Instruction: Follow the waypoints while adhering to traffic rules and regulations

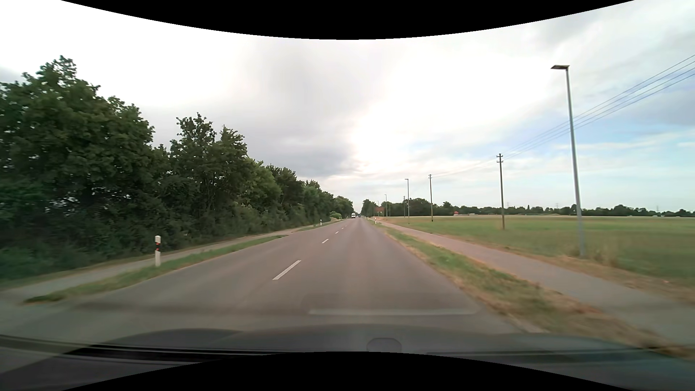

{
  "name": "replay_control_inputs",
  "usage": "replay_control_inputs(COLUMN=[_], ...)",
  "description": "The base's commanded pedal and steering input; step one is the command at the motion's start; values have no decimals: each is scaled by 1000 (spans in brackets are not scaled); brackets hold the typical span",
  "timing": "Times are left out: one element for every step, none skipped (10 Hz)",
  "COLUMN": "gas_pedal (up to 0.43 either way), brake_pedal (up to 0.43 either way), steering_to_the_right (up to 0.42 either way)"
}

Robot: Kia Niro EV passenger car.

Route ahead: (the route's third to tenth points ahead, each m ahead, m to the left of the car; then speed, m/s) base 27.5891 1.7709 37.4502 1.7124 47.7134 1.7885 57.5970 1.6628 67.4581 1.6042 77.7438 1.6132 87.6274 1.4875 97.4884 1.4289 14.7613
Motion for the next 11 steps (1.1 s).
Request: replay_control_inputs(gas_pedal=[157,169,169,197,220,220,220,220,220,220,220], brake_pedal=[0,0,0,0,0,0,0,0,0,0,0], steering_to_the_right=[0,0,0,0,0,0,-1,-1,-1,-2,-2])
